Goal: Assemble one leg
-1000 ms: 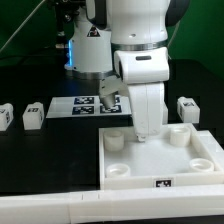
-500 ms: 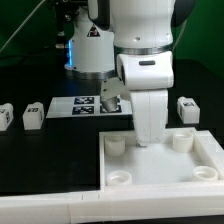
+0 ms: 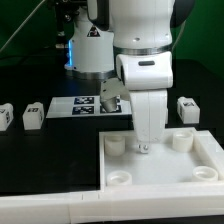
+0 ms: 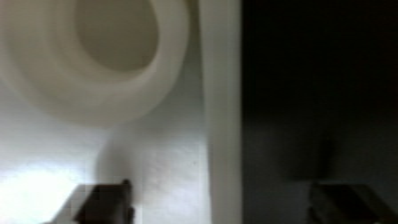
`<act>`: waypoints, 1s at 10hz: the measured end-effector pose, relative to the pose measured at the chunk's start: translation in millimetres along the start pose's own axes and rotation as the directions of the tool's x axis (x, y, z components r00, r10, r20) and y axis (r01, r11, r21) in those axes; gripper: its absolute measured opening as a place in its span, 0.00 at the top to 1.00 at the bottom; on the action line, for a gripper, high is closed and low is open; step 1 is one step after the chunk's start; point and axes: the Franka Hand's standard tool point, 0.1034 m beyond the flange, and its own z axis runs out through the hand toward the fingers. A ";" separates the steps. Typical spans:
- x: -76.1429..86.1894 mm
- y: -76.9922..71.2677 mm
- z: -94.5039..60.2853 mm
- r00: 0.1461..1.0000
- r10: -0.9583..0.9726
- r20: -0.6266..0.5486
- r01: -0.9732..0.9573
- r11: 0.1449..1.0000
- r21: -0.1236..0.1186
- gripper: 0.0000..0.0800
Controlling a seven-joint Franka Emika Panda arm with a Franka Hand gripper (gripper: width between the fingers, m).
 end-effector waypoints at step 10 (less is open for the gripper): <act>-0.6 0.0 0.2 1.000 0.001 0.000 -0.001 1.000 0.000 0.19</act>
Offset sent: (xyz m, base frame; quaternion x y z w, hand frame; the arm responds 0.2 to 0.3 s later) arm 0.0000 0.0000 0.0000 0.0000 0.0000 0.0000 1.0000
